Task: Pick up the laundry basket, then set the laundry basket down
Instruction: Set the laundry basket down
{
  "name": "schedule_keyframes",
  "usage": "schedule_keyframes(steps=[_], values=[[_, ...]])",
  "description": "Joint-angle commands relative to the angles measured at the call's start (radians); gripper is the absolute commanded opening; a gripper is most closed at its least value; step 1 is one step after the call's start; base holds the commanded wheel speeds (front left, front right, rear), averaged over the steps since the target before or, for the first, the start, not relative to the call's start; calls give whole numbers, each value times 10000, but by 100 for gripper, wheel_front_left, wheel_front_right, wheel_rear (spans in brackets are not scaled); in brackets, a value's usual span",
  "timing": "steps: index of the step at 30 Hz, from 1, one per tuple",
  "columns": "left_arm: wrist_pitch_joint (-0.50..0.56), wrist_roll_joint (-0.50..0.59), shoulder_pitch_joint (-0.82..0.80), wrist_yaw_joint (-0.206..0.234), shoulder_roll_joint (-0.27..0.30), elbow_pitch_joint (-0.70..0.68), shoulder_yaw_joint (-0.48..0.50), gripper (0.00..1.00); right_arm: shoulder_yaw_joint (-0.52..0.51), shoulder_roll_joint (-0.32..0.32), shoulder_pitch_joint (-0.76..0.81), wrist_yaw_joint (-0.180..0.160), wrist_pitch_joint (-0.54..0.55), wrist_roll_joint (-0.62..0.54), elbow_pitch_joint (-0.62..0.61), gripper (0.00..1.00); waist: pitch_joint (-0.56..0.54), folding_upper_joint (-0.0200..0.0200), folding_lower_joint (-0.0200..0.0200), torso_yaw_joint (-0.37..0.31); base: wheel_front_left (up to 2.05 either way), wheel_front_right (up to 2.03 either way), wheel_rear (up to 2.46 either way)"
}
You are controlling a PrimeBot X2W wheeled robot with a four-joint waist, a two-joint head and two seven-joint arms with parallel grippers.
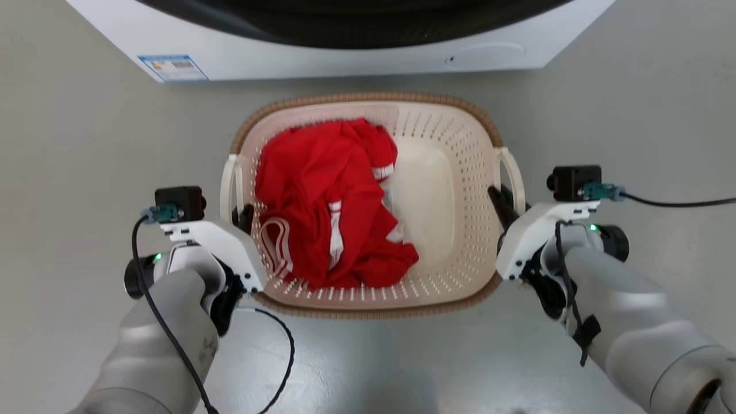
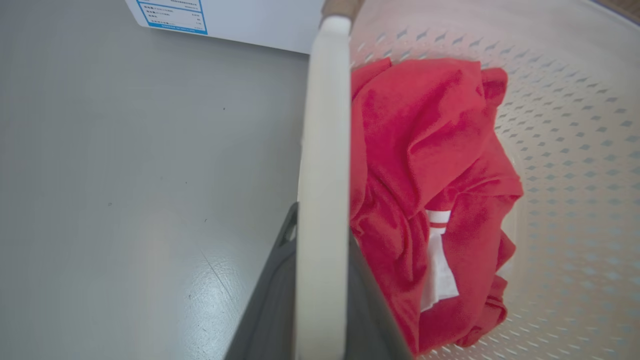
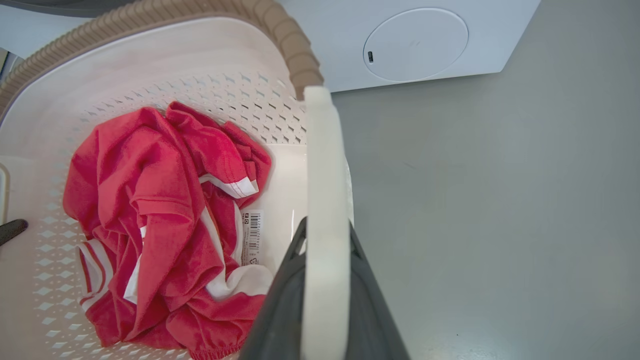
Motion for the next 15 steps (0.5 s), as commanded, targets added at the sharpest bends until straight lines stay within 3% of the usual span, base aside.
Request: schedule_keyframes(steps=[1,15], values=[[-188,70,-379,-6,265,-105,254,0,23,30,102,156,-220,35,-124,0,304,0,0,-37,0,0,0],[-322,553,-1150,321,557,-526,673,0,-337,144,-729,156,-403,-88,-350,0,1582,0,0,-331,0,0,0]])
